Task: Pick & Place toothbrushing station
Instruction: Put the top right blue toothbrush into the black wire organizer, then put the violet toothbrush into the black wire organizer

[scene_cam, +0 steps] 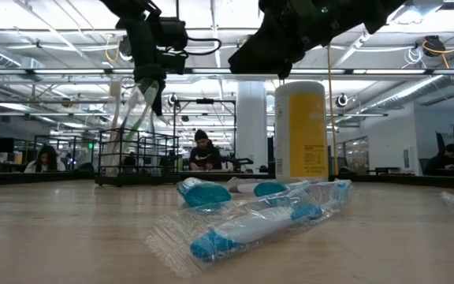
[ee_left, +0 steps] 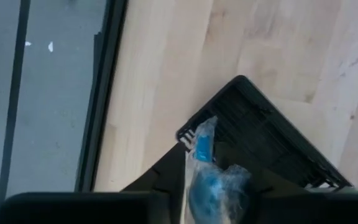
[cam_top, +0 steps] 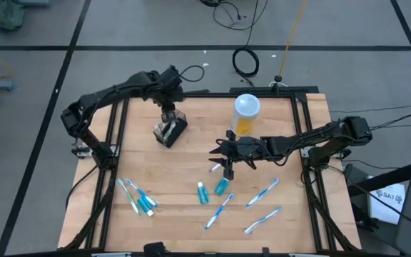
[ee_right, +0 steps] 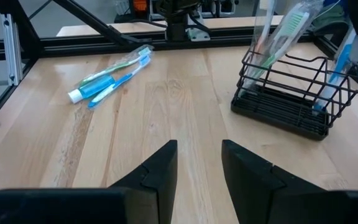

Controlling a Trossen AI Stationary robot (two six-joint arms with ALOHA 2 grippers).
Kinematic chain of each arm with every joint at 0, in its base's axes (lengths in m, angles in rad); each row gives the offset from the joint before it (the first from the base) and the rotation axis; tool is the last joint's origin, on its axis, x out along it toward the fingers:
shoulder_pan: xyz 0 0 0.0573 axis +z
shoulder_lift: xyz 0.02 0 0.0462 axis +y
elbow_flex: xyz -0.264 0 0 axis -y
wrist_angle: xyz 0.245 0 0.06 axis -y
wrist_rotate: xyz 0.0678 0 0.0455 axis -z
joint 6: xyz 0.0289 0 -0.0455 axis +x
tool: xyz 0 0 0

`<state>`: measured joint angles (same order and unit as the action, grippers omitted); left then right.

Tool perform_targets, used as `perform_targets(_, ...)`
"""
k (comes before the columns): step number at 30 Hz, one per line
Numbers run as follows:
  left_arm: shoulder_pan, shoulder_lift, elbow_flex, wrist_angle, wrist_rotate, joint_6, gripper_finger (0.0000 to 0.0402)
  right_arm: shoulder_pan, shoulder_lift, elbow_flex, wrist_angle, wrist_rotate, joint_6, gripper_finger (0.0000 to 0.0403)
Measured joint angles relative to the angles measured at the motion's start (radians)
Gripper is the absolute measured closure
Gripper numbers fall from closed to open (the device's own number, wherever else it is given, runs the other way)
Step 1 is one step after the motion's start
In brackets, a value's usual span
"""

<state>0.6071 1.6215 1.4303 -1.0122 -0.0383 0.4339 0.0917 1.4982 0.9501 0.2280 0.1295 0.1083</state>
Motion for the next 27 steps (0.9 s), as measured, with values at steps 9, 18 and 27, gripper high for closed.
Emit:
perform_targets(9, -0.086, 0.000, 0.019, -0.060, -0.385, 0.045, 0.0204, 0.000, 0.000, 0.000, -0.012, 0.000, 0.003, 0.0287)
perform_targets(18, -0.214, -0.001, 0.170, -0.165, -0.404, 0.012, 0.0183, 0.002, 0.000, 0.000, -0.049, 0.000, 0.063, 0.0287)
perform_targets(27, -0.333, -0.008, 0.483, -0.325, -0.276, -0.156, 0.0198, 0.000, 0.000, 0.000, -0.069, 0.001, 0.053, 0.0287)
